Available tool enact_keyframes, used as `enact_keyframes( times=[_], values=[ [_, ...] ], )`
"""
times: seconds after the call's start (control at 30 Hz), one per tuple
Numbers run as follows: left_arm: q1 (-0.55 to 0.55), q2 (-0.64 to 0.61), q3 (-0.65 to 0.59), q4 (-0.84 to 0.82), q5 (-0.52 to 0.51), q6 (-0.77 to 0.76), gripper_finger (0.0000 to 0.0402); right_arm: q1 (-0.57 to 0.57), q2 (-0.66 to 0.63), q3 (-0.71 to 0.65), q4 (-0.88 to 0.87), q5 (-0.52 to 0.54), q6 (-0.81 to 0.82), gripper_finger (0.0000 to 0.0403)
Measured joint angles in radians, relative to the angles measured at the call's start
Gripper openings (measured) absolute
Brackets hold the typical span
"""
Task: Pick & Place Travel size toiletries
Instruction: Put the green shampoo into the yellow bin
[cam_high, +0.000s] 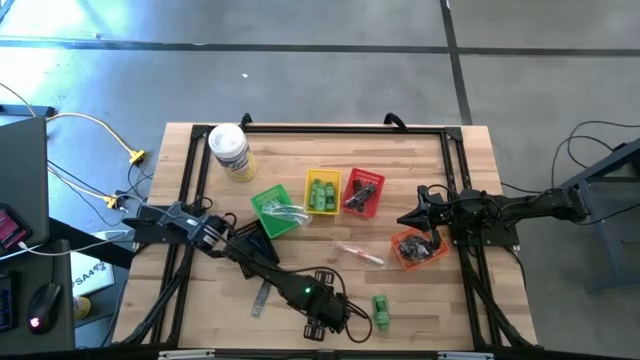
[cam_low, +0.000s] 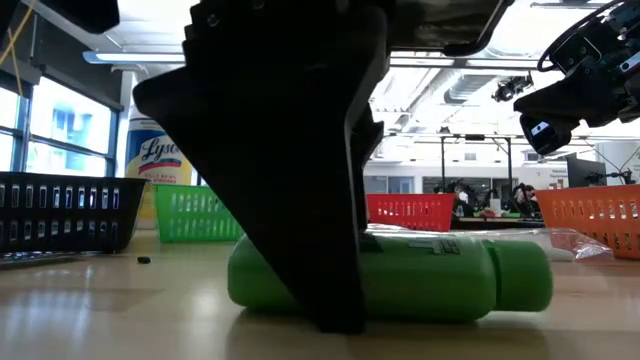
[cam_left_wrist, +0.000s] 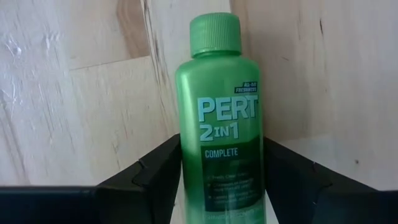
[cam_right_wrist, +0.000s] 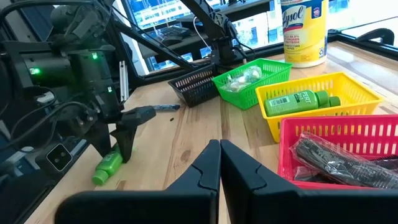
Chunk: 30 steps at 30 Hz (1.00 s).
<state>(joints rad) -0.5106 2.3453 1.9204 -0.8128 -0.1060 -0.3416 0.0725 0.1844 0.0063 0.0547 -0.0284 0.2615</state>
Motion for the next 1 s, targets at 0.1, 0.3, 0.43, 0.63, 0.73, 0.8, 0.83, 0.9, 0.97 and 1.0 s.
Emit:
enact_keyframes(
  times=[0.1, 0.3, 0.43, 0.63, 0.73, 0.8, 0.83, 0.9, 0.97, 1.0],
  values=[
    [-0.001, 0.0, -0.003, 0.005, -0.003, 0.001, 0.0189, 0.0, 0.0, 0.0, 0.0, 0.0, 0.0, 0.0002],
    [-0.001, -0.004, -0.004, 0.003, -0.004, 0.071, 0.0133, 0.0, 0.0, 0.0, 0.0, 0.0, 0.0, 0.0002],
    [-0.007, 0.002, 0.041, -0.042, 0.006, 0.147, 0.0126, 0.0, 0.0, 0.0, 0.0, 0.0, 0.0, 0.0002],
    [-0.02, -0.027, 0.119, -0.119, -0.009, 0.317, 0.0126, 0.0, 0.0, 0.0, 0.001, -0.001, 0.0, 0.0002],
    [-0.019, -0.099, 0.124, -0.136, -0.014, 0.359, 0.0127, 0.0, 0.0, 0.0, 0.001, -0.004, 0.0, 0.0002],
    [-0.013, -0.141, 0.125, -0.146, -0.029, 0.389, 0.0128, 0.0, 0.0, 0.0, 0.003, -0.003, 0.0, 0.0002],
    [-0.01, -0.16, 0.124, -0.163, -0.032, 0.403, 0.0128, 0.0, 0.0, 0.0, 0.006, -0.002, -0.001, 0.0002],
    [0.002, -0.203, 0.124, -0.186, -0.033, 0.438, 0.0129, 0.0, 0.0, 0.0, 0.007, -0.003, -0.001, 0.0002],
    [0.014, -0.254, 0.124, -0.22, -0.034, 0.447, 0.0129, 0.0, 0.0, 0.0, 0.013, -0.002, -0.001, 0.0002],
    [0.021, -0.279, 0.124, -0.229, -0.032, 0.452, 0.0129, 0.0, 0.0, 0.0, 0.011, -0.002, -0.001, 0.0002]
  ],
)
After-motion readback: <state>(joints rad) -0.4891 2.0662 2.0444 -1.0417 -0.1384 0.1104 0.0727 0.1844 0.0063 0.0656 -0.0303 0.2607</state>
